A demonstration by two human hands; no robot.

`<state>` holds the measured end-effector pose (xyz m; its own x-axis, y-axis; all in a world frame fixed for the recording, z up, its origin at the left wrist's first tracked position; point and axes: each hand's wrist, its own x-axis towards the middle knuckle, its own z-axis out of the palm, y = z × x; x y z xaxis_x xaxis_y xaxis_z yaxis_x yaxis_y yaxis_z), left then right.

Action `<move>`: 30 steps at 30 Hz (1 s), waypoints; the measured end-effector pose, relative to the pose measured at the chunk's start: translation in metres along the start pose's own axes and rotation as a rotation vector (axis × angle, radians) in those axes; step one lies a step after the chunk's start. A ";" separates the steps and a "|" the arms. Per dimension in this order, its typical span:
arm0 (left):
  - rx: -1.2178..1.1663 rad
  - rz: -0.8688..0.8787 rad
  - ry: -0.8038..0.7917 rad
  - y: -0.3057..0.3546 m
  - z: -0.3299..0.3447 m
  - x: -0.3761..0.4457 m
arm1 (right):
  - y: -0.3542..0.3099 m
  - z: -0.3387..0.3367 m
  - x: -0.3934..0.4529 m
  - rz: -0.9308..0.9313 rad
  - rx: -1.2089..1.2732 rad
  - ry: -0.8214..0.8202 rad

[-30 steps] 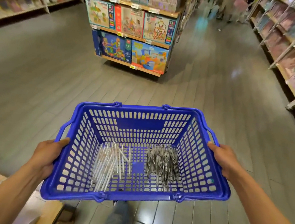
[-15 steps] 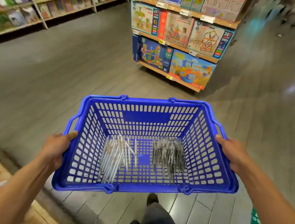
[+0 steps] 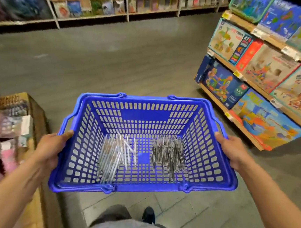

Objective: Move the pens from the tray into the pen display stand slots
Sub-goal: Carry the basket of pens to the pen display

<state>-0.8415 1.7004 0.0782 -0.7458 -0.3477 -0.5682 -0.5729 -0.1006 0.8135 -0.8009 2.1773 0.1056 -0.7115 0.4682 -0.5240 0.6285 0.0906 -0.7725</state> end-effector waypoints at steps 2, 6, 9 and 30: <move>-0.057 -0.016 0.062 0.010 -0.001 0.013 | -0.034 0.023 0.029 -0.043 -0.020 -0.032; -0.153 -0.015 0.203 0.032 -0.006 0.052 | -0.097 0.075 0.084 -0.104 -0.066 -0.112; -0.198 -0.036 0.255 0.048 -0.014 0.090 | -0.135 0.121 0.125 -0.116 -0.083 -0.183; -0.300 -0.117 0.426 0.230 -0.036 0.345 | -0.386 0.397 0.349 -0.185 -0.212 -0.371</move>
<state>-1.2186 1.5239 0.0738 -0.4427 -0.6599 -0.6071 -0.4752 -0.4015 0.7830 -1.4168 1.9573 0.0786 -0.8577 0.0847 -0.5071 0.5035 0.3385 -0.7950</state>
